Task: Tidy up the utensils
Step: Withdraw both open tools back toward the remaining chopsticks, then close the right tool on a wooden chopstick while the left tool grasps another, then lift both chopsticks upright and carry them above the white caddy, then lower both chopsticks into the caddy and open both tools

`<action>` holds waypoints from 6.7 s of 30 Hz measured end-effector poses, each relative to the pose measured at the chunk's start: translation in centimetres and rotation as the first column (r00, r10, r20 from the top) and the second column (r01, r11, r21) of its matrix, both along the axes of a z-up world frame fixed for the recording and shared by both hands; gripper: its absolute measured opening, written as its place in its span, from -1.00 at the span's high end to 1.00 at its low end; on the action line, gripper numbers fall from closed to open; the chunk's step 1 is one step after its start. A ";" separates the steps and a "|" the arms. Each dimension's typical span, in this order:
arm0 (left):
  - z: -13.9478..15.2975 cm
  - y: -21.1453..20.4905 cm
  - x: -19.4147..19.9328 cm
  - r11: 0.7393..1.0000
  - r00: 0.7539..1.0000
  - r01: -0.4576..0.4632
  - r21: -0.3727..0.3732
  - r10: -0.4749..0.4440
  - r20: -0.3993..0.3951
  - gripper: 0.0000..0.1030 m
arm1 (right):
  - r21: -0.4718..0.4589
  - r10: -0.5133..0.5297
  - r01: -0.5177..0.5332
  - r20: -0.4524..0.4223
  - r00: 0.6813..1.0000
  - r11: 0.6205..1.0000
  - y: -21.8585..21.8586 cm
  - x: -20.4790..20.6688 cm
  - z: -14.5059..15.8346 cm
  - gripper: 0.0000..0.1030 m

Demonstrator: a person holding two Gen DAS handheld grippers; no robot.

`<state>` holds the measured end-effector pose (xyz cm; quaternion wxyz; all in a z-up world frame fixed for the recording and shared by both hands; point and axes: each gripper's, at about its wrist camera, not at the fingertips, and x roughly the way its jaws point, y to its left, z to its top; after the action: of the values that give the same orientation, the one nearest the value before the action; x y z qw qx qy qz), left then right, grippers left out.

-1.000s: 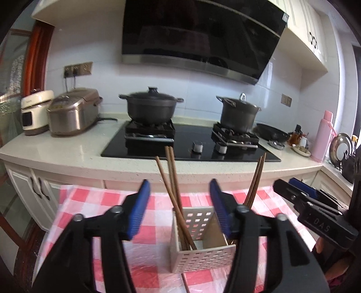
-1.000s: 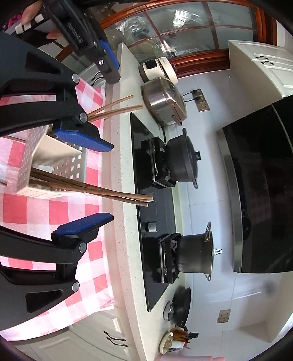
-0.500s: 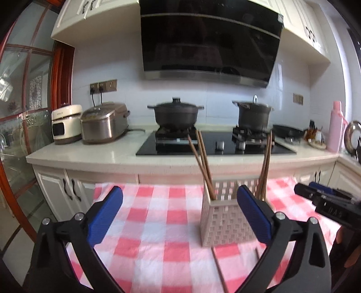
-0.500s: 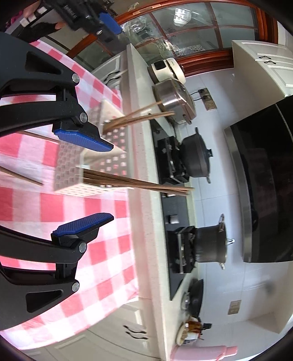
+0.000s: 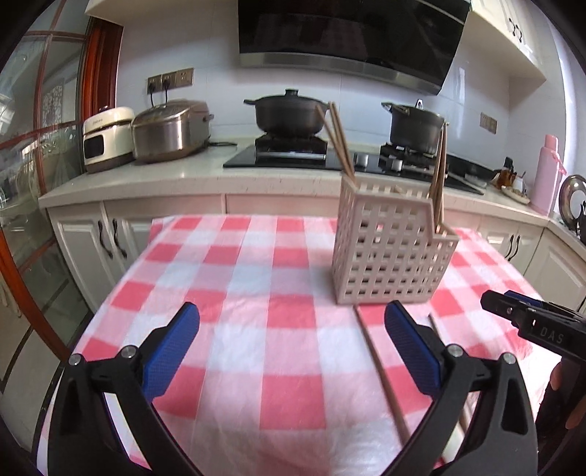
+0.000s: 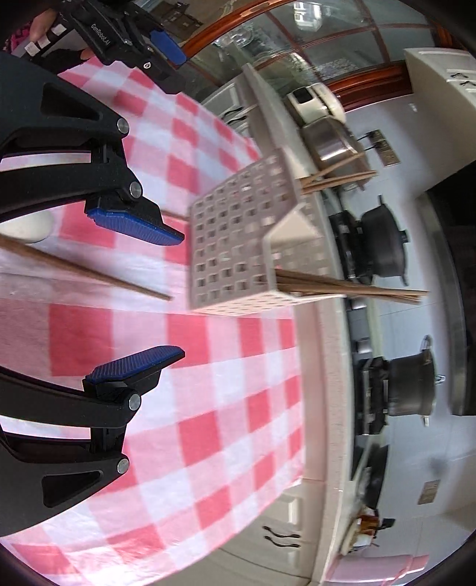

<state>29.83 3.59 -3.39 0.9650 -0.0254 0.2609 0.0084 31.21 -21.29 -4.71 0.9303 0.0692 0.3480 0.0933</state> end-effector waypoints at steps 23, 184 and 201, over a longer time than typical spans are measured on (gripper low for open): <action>-3.2 0.5 1.1 1.000 0.996 0.018 -0.001 -0.018 -0.088 -0.90 | -0.237 -0.012 -0.030 -0.172 0.985 0.971 4.2 2.1 -5.4 0.36; 23.2 -6.0 10.4 0.978 0.943 0.209 -0.005 -0.200 0.268 0.88 | -0.048 0.048 -0.032 0.372 0.927 0.998 1.3 7.8 18.6 0.87; 13.6 -5.5 15.5 0.969 0.973 0.229 -0.098 -0.225 0.050 0.88 | -0.046 0.103 -0.096 0.189 0.977 0.994 3.4 11.4 12.8 0.87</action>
<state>45.37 -1.89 10.19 0.9618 -0.0452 0.2438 -0.1159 42.64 -17.93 8.11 0.9546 0.0254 0.2617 0.1397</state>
